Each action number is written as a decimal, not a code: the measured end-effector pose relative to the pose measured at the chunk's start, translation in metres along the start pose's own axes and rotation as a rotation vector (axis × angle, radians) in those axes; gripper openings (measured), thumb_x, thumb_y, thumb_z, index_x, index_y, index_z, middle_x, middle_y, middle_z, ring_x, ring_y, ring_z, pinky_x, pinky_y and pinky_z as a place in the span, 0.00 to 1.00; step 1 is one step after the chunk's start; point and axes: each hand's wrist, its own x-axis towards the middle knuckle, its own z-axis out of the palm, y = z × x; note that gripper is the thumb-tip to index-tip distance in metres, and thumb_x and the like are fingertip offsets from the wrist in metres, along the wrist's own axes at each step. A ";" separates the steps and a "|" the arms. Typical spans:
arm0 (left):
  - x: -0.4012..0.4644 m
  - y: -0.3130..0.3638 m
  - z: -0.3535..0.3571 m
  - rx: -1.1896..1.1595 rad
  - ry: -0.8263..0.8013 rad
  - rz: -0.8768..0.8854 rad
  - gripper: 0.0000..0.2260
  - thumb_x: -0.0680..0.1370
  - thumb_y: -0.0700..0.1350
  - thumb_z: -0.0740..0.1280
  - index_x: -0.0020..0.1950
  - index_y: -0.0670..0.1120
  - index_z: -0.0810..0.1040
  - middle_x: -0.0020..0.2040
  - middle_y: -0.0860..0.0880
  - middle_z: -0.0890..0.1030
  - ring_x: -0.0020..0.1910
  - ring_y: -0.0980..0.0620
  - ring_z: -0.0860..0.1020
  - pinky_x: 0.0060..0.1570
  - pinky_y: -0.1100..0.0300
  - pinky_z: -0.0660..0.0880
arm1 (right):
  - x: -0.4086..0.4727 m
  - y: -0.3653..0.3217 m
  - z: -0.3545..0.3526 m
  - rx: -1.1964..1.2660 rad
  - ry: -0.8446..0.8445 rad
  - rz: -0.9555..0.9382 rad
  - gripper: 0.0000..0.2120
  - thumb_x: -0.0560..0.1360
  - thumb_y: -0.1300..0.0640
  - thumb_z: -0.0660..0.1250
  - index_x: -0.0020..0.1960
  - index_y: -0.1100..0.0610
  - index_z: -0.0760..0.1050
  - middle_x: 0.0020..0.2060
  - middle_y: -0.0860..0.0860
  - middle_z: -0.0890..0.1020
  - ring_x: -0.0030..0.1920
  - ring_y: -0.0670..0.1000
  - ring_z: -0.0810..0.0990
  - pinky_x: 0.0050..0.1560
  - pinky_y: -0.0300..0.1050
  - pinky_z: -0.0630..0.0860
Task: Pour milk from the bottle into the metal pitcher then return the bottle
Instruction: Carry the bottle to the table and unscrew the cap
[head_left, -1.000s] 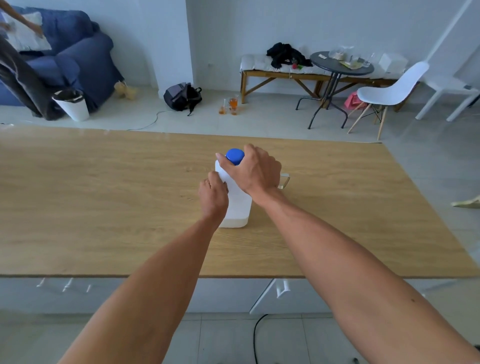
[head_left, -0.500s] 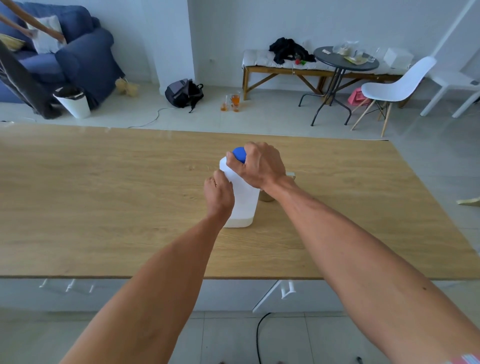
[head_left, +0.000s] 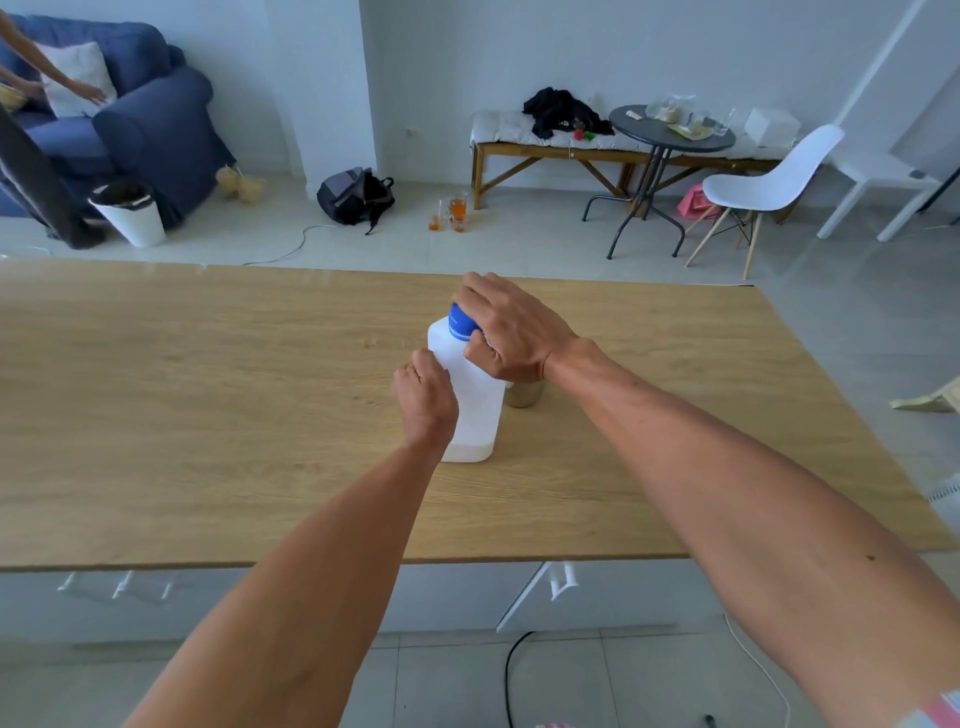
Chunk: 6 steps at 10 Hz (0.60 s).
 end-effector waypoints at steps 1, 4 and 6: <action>0.000 -0.006 -0.002 -0.075 0.054 -0.030 0.11 0.85 0.41 0.53 0.58 0.38 0.73 0.49 0.43 0.69 0.49 0.48 0.65 0.50 0.58 0.60 | -0.004 -0.004 -0.006 -0.077 -0.031 0.023 0.27 0.74 0.48 0.59 0.70 0.58 0.74 0.58 0.54 0.77 0.46 0.55 0.75 0.46 0.49 0.75; -0.004 0.000 0.001 -0.266 0.040 -0.122 0.08 0.81 0.43 0.57 0.45 0.48 0.73 0.43 0.45 0.69 0.46 0.47 0.63 0.46 0.54 0.59 | 0.003 -0.016 -0.016 -0.114 -0.086 0.250 0.17 0.79 0.40 0.61 0.49 0.55 0.70 0.42 0.48 0.72 0.37 0.55 0.73 0.37 0.47 0.69; -0.009 0.009 0.002 -0.263 0.027 -0.089 0.14 0.72 0.48 0.53 0.26 0.51 0.60 0.28 0.51 0.63 0.36 0.47 0.61 0.36 0.50 0.61 | 0.004 -0.017 -0.022 0.048 0.078 0.184 0.13 0.78 0.51 0.63 0.56 0.60 0.76 0.47 0.53 0.75 0.45 0.52 0.74 0.41 0.47 0.74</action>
